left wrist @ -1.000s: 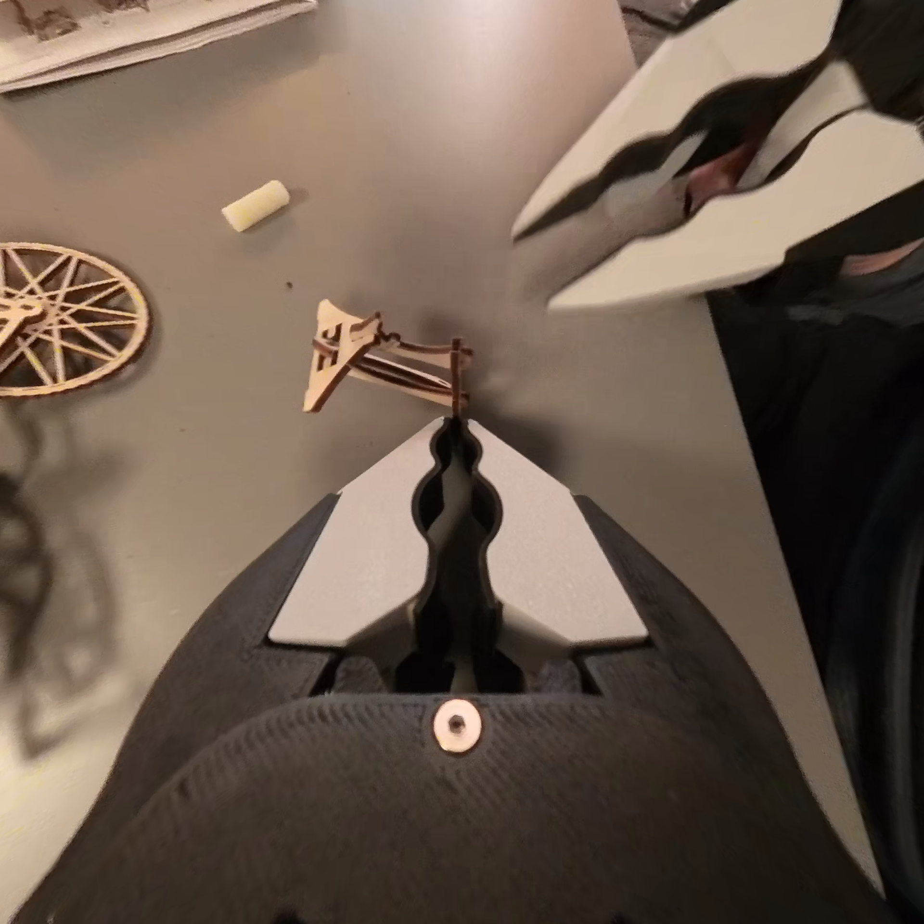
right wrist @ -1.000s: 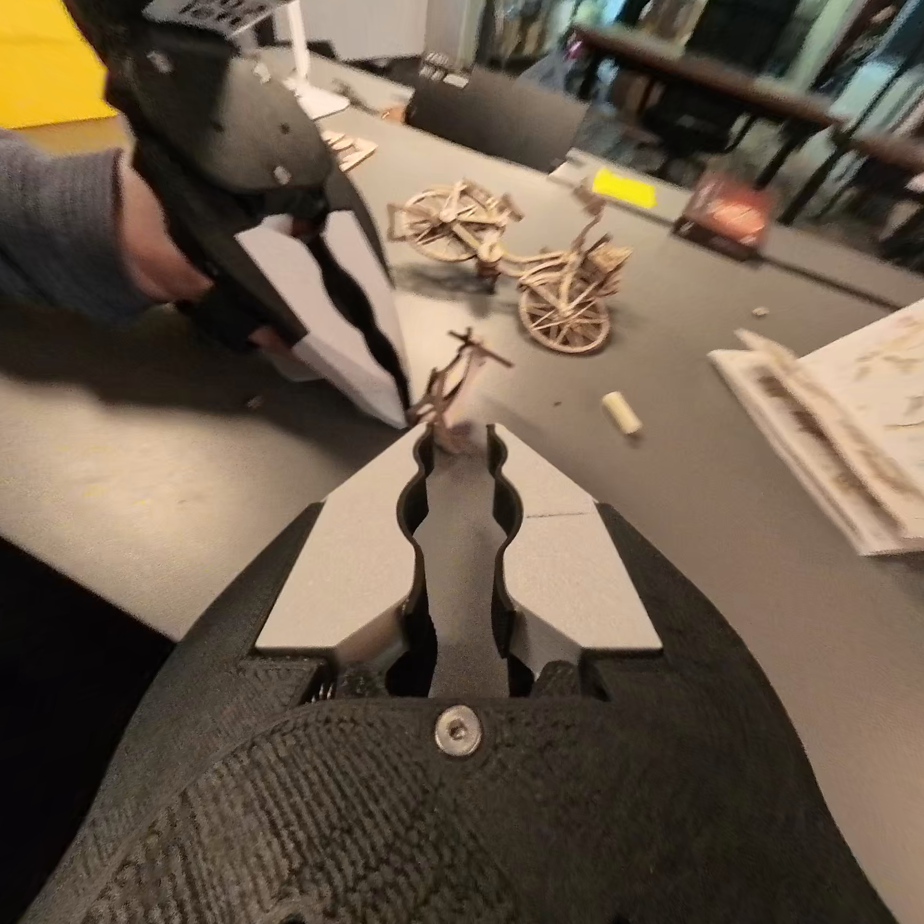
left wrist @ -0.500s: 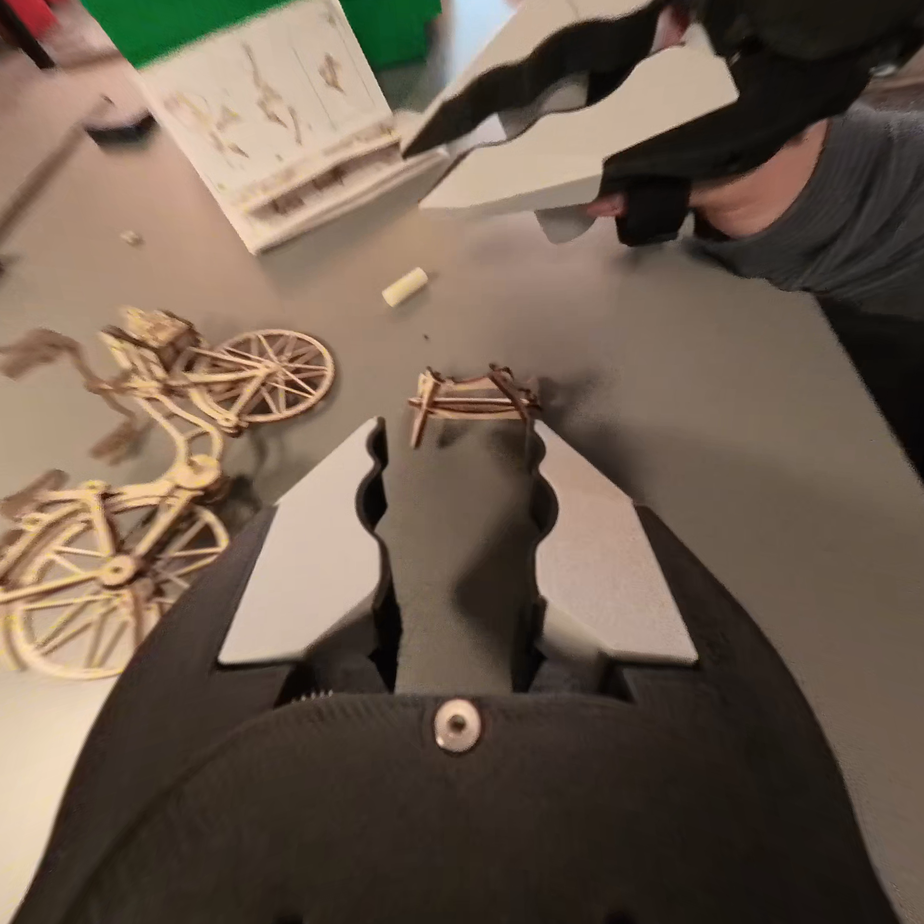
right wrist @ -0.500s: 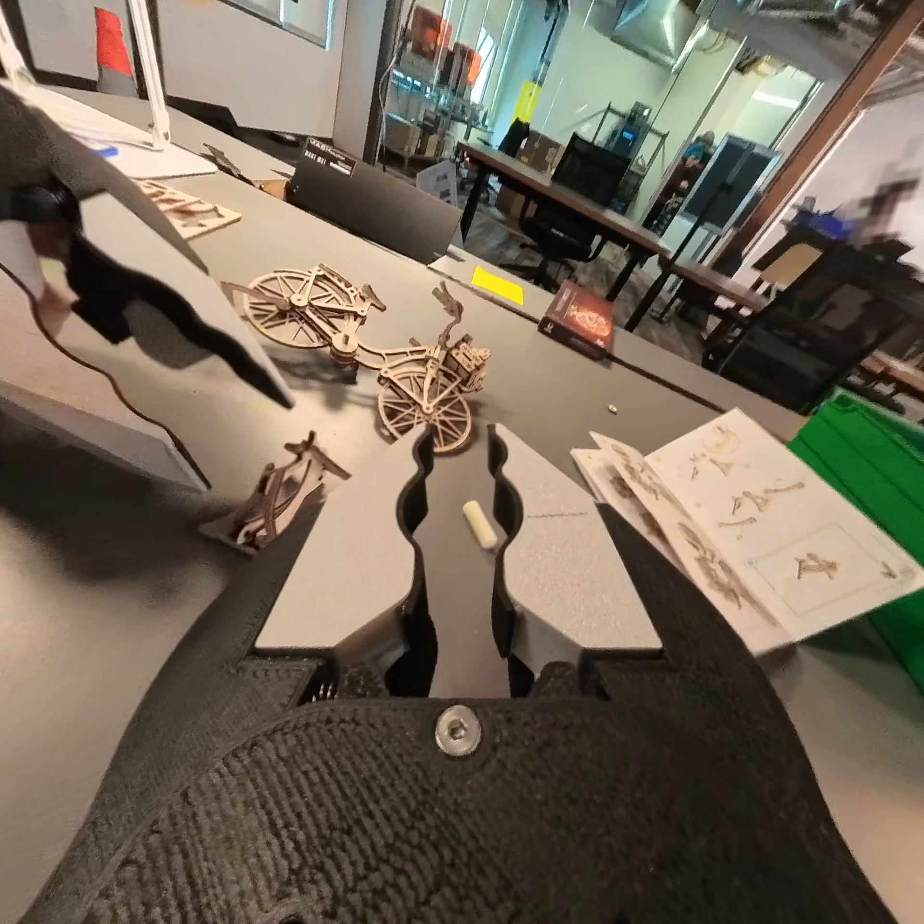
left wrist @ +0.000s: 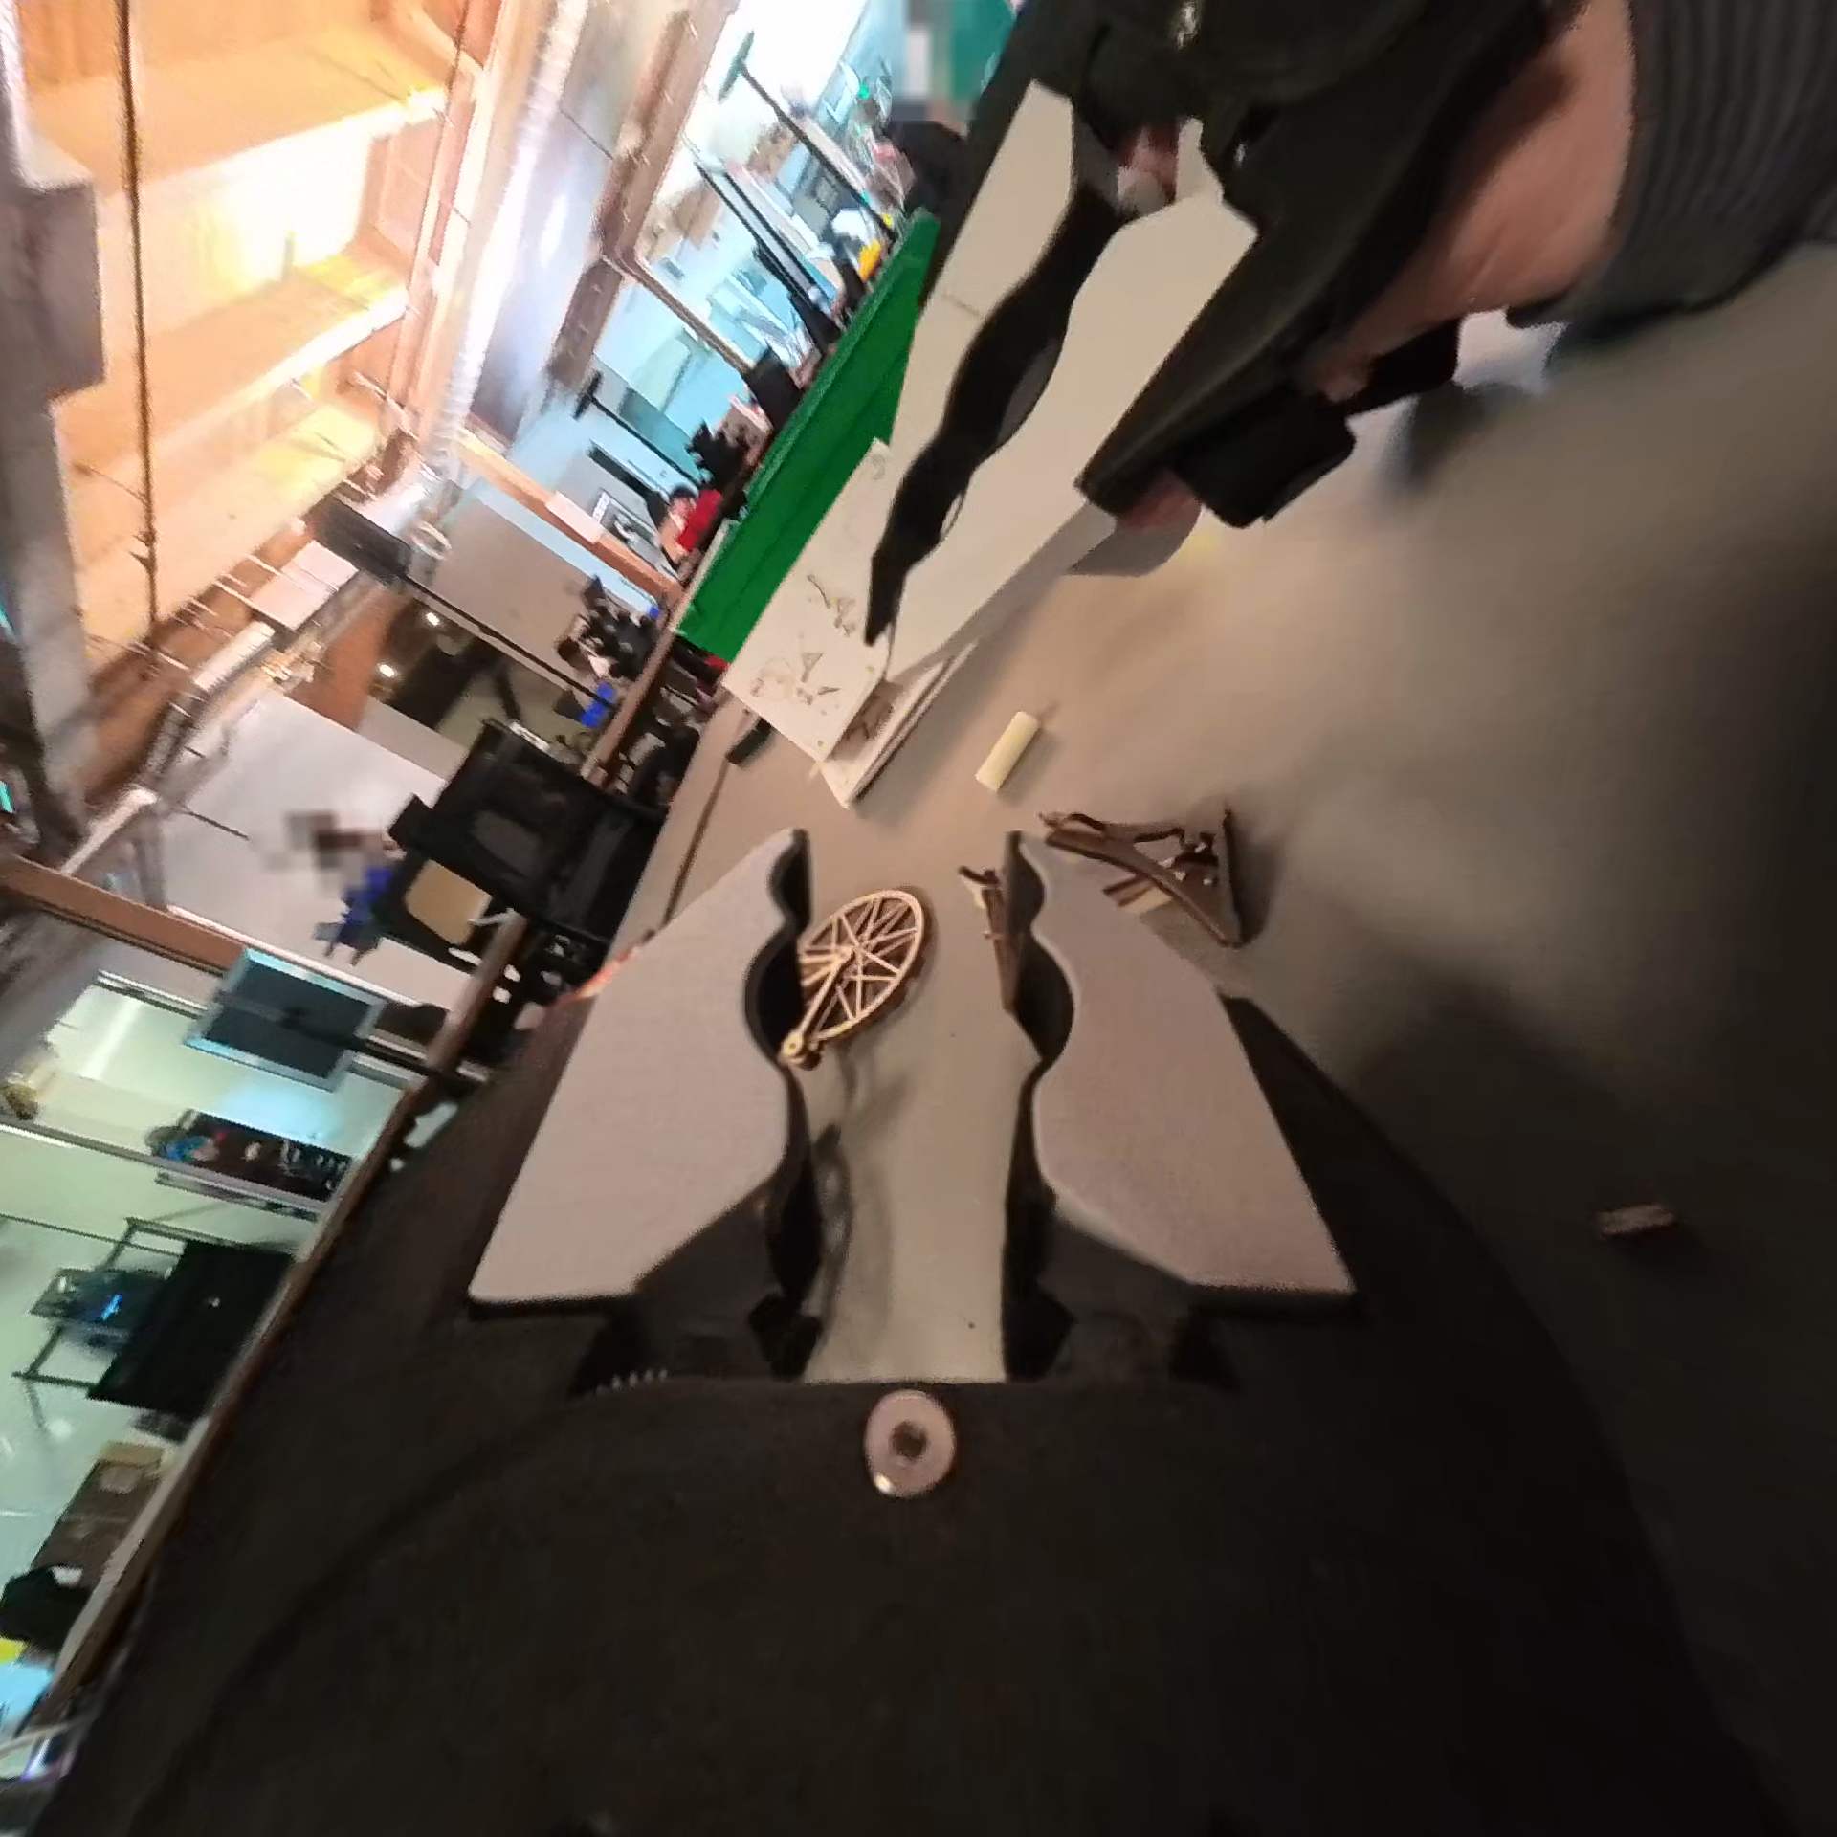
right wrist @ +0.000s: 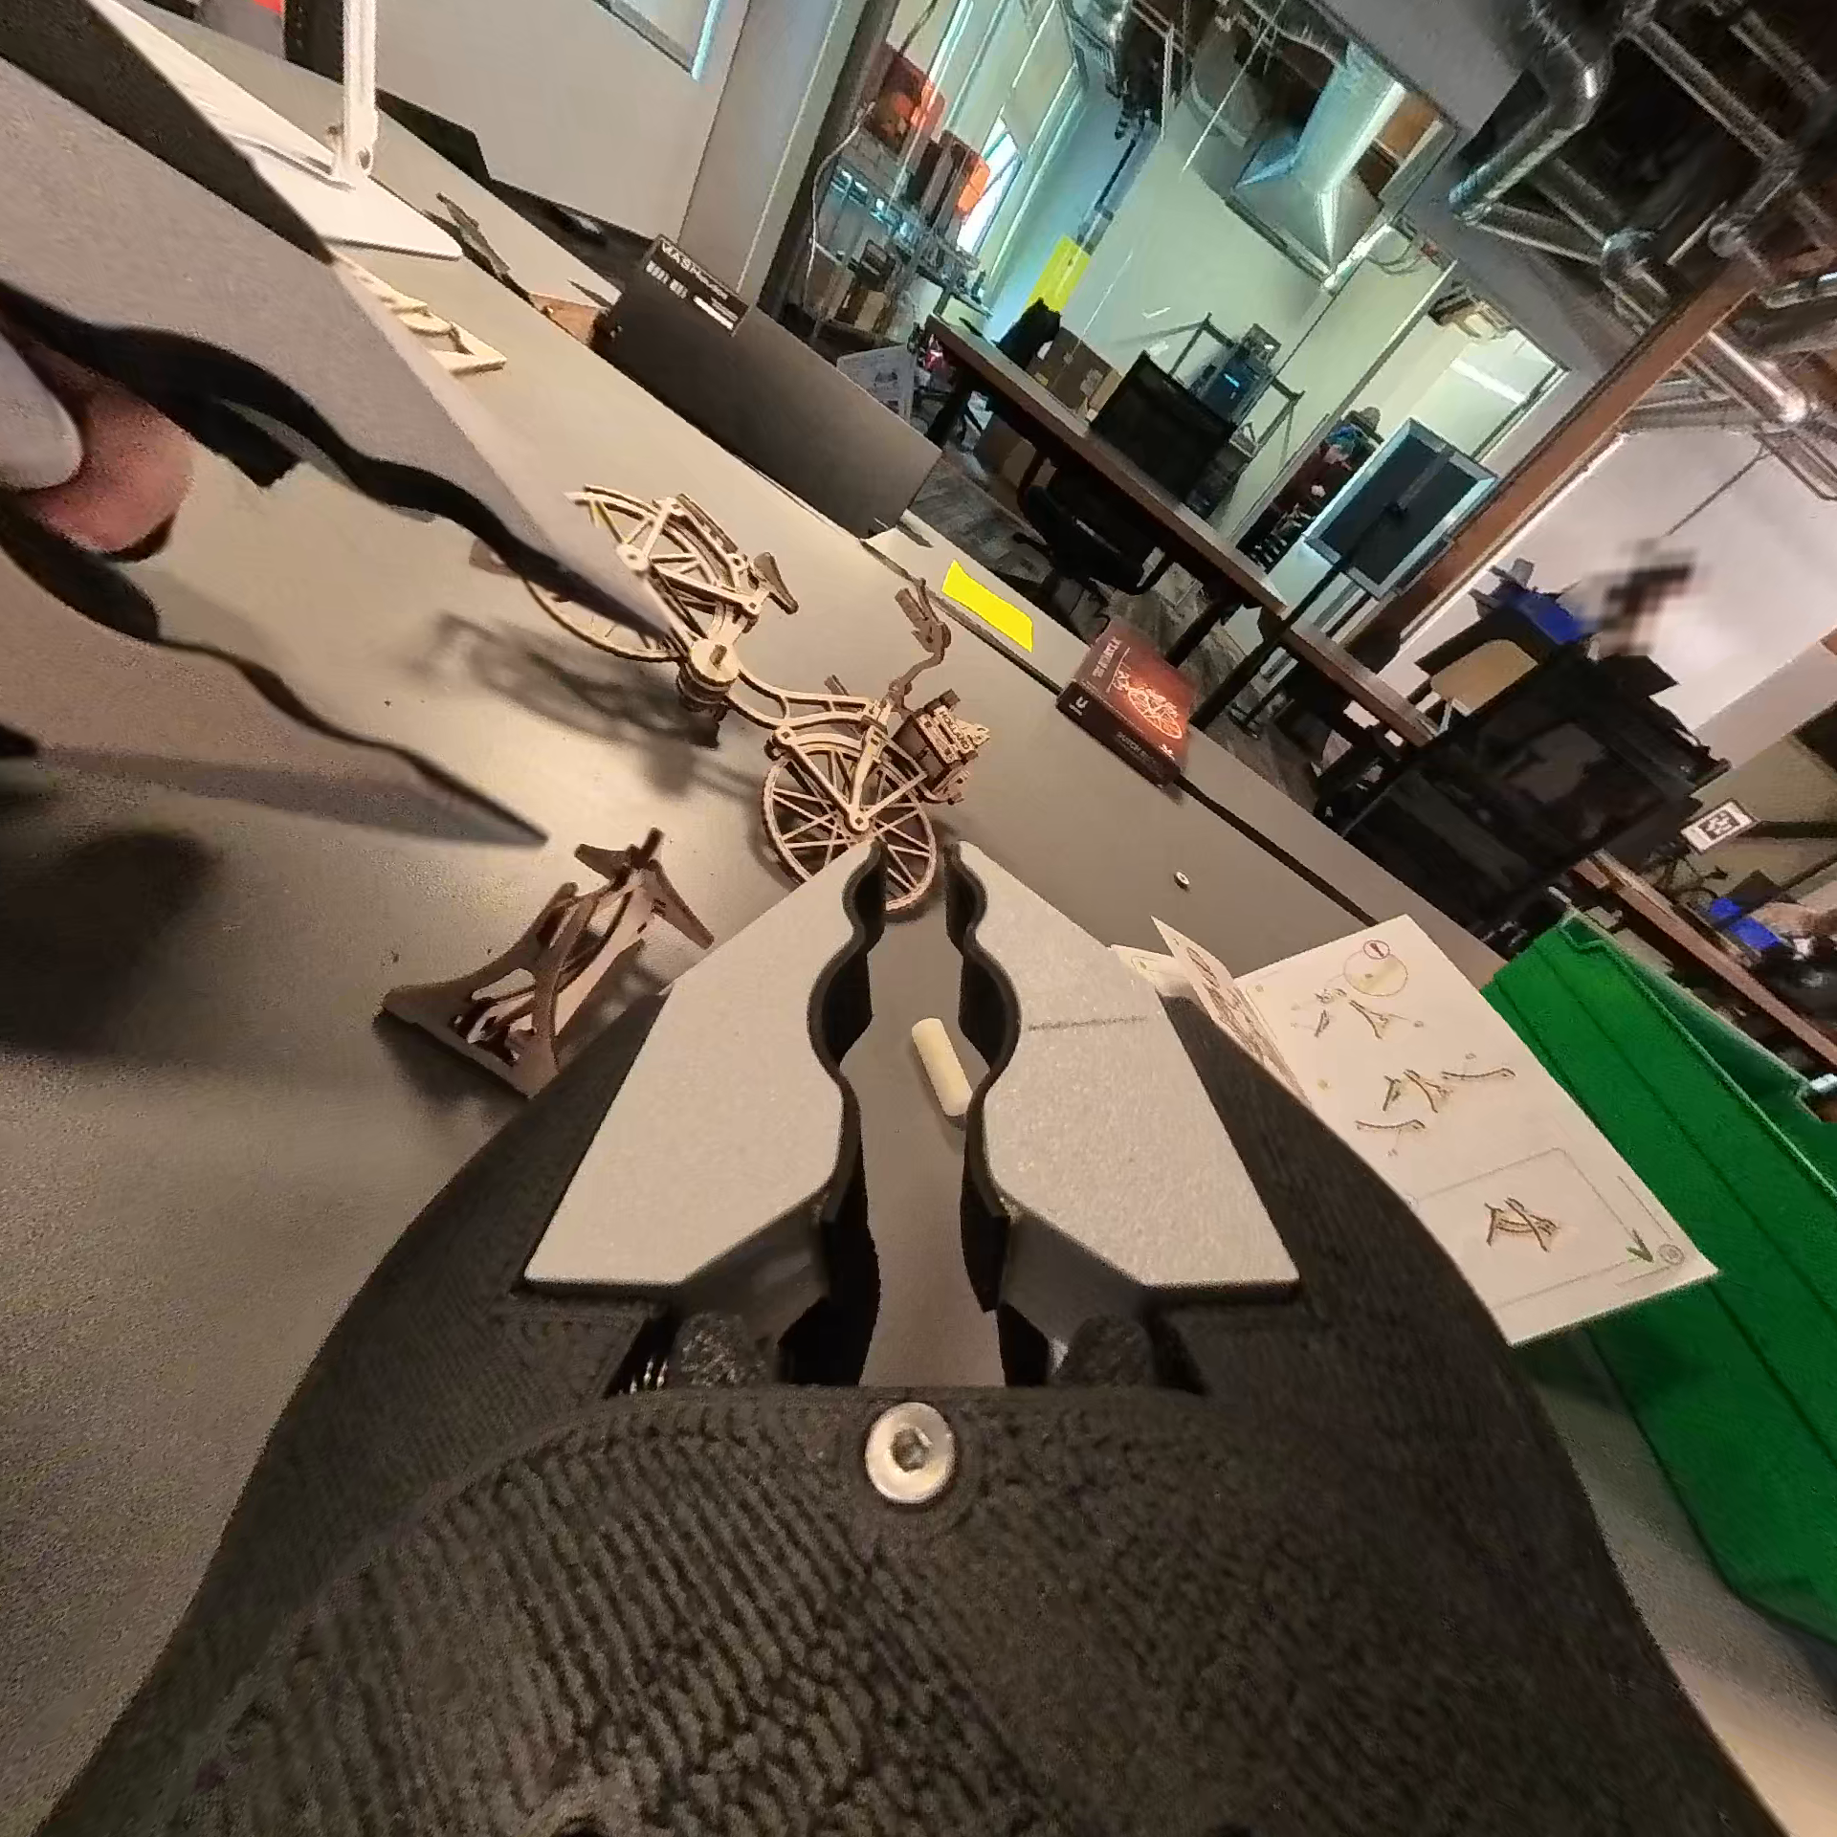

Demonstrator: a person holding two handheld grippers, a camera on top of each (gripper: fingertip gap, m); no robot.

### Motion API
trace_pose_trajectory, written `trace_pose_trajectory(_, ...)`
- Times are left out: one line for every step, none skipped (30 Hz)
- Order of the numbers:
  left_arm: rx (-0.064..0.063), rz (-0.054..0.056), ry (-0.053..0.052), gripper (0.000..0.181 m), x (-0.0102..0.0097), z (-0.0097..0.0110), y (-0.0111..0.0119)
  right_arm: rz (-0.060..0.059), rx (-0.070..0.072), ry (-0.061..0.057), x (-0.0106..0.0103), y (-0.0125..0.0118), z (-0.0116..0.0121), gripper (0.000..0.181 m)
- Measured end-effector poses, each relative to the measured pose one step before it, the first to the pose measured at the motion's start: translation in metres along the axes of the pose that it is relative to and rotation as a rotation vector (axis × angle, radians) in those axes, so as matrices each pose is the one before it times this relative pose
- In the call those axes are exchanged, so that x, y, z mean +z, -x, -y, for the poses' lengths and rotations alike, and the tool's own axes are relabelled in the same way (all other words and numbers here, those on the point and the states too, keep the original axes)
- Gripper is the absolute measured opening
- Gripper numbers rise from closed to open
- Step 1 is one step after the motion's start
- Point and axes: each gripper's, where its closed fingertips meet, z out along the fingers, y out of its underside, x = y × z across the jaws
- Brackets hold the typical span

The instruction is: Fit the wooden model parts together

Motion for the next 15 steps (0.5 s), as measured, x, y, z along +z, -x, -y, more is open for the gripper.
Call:
trace_pose_trajectory(-0.0054, 0.0113, -0.0299, 0.029, -0.00207, 0.00369, 0.00246, 0.002, -0.0022, -0.0035, -0.00014, 0.00032, 0.00044, 0.009)
trace_pose_trajectory(-0.0179, 0.0069, -0.0251, 0.022, -0.00181, 0.00313, 0.00269, 0.0009, -0.0009, -0.0039, -0.00013, 0.00002, 0.00047, 0.008)
trace_pose_trajectory(-0.0287, 0.005, -0.0165, 0.016, -0.00126, 0.0017, 0.00306, -0.0002, 0.0007, -0.0029, -0.00016, -0.00009, 0.00029, 0.008)
trace_pose_trajectory(-0.0371, 0.01, -0.0117, 0.011, -0.00089, 0.00059, 0.00435, 0.0009, 0.0011, -0.0026, -0.00015, -0.00005, 0.00029, 0.008)
trace_pose_trajectory(-0.0415, 0.014, -0.0061, 0.008, -0.00078, -0.00069, 0.00539, 0.0018, 0.0006, -0.0034, -0.00013, 0.00012, 0.00044, 0.008)
trace_pose_trajectory(-0.045, 0.0187, -0.0018, 0.006, -0.00079, -0.00188, 0.00665, 0.002, -0.0003, -0.0039, -0.00014, 0.00017, 0.00056, 0.008)
trace_pose_trajectory(-0.0528, 0.0227, 0.0008, 0.004, -0.00077, -0.00274, 0.00775, 0.0013, -0.0006, -0.0021, -0.00002, 0.00032, 0.00026, 0.007)
trace_pose_trajectory(-0.0558, 0.0233, 0.0018, 0.003, -0.00063, -0.00287, 0.0085, 0.0008, -0.0011, 0.0001, -0.00005, 0.00012, 0.00003, 0.007)
trace_pose_trajectory(-0.05, 0.0302, -0.0045, 0.002, -0.00126, -0.00107, 0.0096, 0.0011, -0.0018, 0.0006, 0.00008, 0.00036, -0.0001, 0.007)
trace_pose_trajectory(-0.0466, 0.0284, -0.0128, 0.001, -0.00161, 0.00015, 0.00873, 0.0011, -0.0023, 0.0008, 0.00005, 0.00026, -0.00006, 0.007)
trace_pose_trajectory(-0.0382, 0.0186, -0.0149, 0.0, -0.00169, 0.00101, 0.00639, 0.001, -0.0026, 0.0008, 0.00003, 0.00037, -0.00009, 0.007)
trace_pose_trajectory(-0.0279, 0.0116, -0.0131, 0.0, -0.0014, 0.00116, 0.00429, 0.0008, -0.0023, 0.0006, 0.00008, 0.00028, -0.00011, 0.007)
trace_pose_trajectory(-0.0163, 0.0059, -0.0072, 0.0, -0.00072, 0.00061, 0.00233, 0.0003, -0.0015, 0.0003, 0.0, 0.00018, 0.0, 0.007)
trace_pose_trajectory(-0.0046, 0.0018, -0.0008, 0.0, -0.00002, -0.00001, 0.00074, -0.0002, -0.0004, -0.0002, 0.00002, -0.00006, 0.00003, 0.007)
trace_pose_trajectory(0.0044, -0.0022, 0.0017, 0.0, 0.00023, -0.00021, -0.00067, -0.0004, 0.0003, -0.0007, -0.00004, -0.00006, 0.00007, 0.007)
